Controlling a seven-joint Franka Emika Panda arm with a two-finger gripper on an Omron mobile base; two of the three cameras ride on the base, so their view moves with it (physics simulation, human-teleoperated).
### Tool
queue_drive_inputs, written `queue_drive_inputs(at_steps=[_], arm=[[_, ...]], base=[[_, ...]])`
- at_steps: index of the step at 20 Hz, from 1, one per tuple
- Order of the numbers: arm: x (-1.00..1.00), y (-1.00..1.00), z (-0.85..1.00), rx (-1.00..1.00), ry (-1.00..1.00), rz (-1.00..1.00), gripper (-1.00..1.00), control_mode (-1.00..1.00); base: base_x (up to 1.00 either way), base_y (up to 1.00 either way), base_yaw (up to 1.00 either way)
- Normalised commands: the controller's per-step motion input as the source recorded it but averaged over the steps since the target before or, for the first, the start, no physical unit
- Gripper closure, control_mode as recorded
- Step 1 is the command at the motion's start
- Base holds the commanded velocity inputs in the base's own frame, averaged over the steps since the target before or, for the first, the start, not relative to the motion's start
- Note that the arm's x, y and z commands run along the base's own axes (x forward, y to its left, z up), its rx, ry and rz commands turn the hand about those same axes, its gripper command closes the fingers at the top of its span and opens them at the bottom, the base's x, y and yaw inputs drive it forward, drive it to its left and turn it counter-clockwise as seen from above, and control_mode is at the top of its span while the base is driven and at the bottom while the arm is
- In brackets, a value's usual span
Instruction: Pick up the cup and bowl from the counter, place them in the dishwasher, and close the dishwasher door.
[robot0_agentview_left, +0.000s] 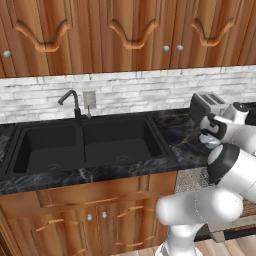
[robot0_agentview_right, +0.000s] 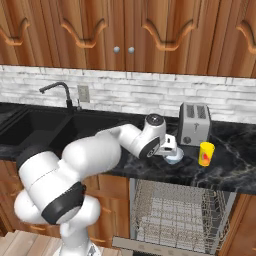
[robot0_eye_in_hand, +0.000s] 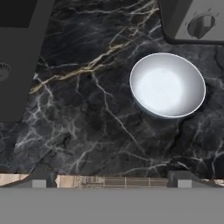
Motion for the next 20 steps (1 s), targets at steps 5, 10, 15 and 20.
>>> queue_drive_inputs(at_steps=[5, 10, 15, 20], arm=[[0.30, -0.15, -0.18, 0.00, 0.00, 0.00, -1.00, -1.00], [0.28, -0.19, -0.14, 0.00, 0.00, 0.00, -1.00, -1.00], [0.32, -0.17, -0.19, 0.00, 0.00, 0.00, -1.00, -1.00], [0.35, -0.16, -0.21, 0.00, 0.00, 0.00, -1.00, -1.00]], base=[[0.00, 0.00, 0.00], [0.00, 0.00, 0.00], [0.00, 0.00, 0.00], [0.00, 0.00, 0.00]])
